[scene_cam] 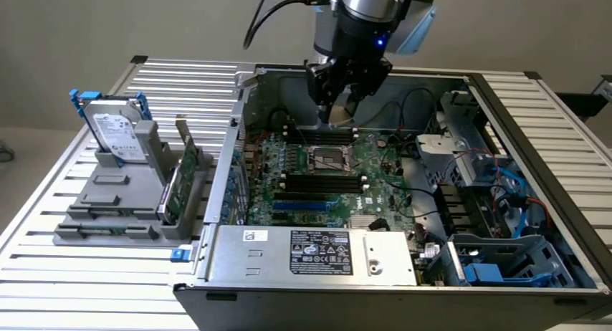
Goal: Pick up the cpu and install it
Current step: 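Place the cpu into insertion slot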
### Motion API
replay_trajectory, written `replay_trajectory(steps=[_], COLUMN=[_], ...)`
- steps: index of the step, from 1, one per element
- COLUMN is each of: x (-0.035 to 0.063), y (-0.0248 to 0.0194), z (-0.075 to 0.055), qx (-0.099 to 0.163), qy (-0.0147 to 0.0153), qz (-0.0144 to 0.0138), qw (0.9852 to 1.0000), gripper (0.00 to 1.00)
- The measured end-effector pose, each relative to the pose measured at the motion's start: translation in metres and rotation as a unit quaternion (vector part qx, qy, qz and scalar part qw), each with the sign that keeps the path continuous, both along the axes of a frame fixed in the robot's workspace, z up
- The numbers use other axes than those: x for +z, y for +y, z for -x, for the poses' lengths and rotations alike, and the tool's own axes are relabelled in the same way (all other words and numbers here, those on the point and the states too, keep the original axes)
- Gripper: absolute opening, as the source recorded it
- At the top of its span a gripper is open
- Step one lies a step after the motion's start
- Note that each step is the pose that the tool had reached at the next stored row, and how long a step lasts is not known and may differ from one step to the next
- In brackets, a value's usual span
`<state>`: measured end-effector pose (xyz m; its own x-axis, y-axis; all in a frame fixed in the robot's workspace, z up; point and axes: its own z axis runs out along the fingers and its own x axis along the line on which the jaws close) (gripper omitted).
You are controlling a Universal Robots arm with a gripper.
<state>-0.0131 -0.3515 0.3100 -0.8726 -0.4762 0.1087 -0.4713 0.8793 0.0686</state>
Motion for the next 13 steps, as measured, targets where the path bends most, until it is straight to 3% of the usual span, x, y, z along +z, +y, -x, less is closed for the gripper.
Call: replay_trajectory(steps=[4,7,11,13], x=[-0.0047,-0.0085,-0.0137,-0.0169], y=[0.0,0.0,0.0,0.0], z=[0.0,0.0,0.0,0.0], qx=[0.036,0.063,0.1,0.121], qy=[0.0,0.0,-0.0001,-0.0005], qz=[0.0,0.0,0.0,0.0], qw=[0.9994,0.998,0.995,0.9927], gripper=[0.55,0.55,0.55,0.55])
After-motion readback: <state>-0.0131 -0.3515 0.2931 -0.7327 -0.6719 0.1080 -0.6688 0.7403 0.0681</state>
